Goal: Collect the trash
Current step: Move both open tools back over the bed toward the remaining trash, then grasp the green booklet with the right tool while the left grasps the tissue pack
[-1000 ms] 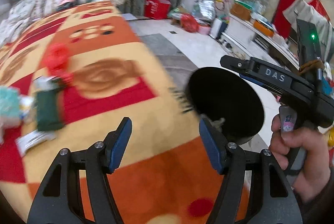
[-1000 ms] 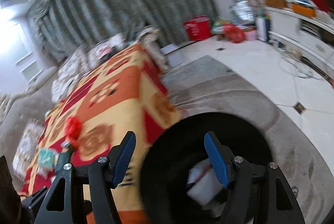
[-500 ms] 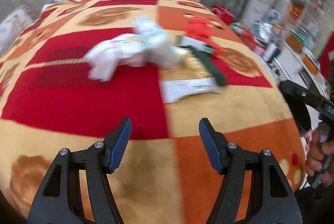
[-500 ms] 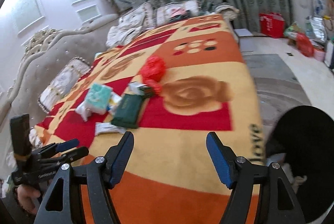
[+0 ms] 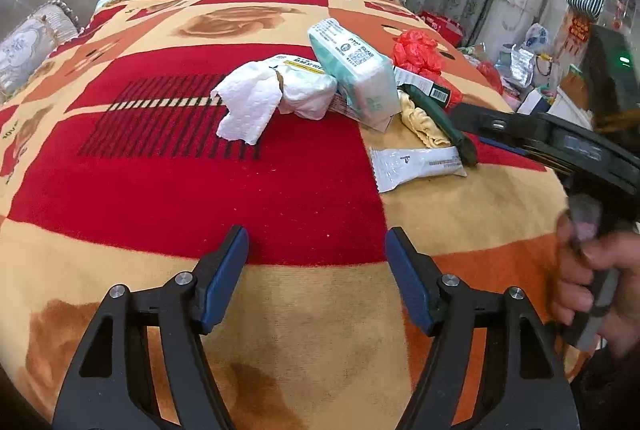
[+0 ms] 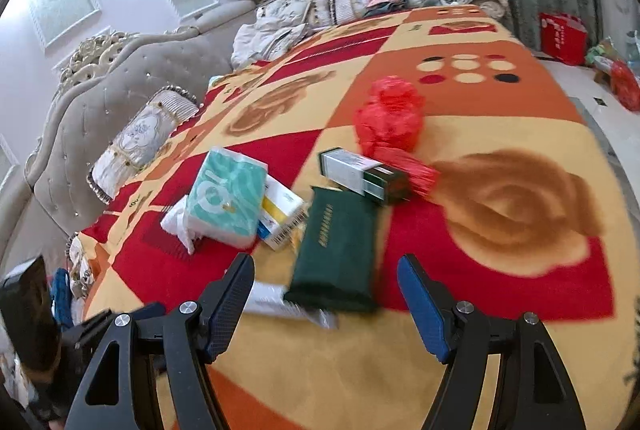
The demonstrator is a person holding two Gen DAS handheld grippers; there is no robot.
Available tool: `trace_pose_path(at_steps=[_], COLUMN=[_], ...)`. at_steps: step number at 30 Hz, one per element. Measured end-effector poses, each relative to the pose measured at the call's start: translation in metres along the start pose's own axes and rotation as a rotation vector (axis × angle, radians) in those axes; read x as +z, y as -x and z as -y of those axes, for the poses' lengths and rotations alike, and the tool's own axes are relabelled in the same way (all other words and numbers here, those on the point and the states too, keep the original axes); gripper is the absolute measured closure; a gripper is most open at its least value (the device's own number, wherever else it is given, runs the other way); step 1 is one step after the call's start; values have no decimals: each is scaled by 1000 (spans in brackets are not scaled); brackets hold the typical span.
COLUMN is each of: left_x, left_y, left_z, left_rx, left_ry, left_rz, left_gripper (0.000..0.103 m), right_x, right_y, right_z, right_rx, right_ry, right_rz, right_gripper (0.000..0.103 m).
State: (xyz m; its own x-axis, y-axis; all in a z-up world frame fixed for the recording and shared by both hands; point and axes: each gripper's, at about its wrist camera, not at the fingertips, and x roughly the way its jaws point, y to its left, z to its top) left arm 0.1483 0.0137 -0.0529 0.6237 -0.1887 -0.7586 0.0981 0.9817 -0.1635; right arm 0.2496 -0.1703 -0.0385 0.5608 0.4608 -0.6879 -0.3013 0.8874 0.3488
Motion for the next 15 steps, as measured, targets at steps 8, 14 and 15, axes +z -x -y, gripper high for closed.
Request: trace_pose_path(at_steps=[8,14,15], left_x=[1,1,1], left_y=[2,2,2], left_z=[-1,-2,-2], left_rx=[-25,-32,-32], left_ry=[17,22,22], left_rz=[3,5,5], left_gripper=[31,31,31], right_x=[6,5,5], right_y=[-22,-24,-24], right_z=[9,8,8], right_rx=[7,18,18], right_ry=[-24,-9,-9], right_rz=[-56,-67,-67], right_gripper=[31,50,52])
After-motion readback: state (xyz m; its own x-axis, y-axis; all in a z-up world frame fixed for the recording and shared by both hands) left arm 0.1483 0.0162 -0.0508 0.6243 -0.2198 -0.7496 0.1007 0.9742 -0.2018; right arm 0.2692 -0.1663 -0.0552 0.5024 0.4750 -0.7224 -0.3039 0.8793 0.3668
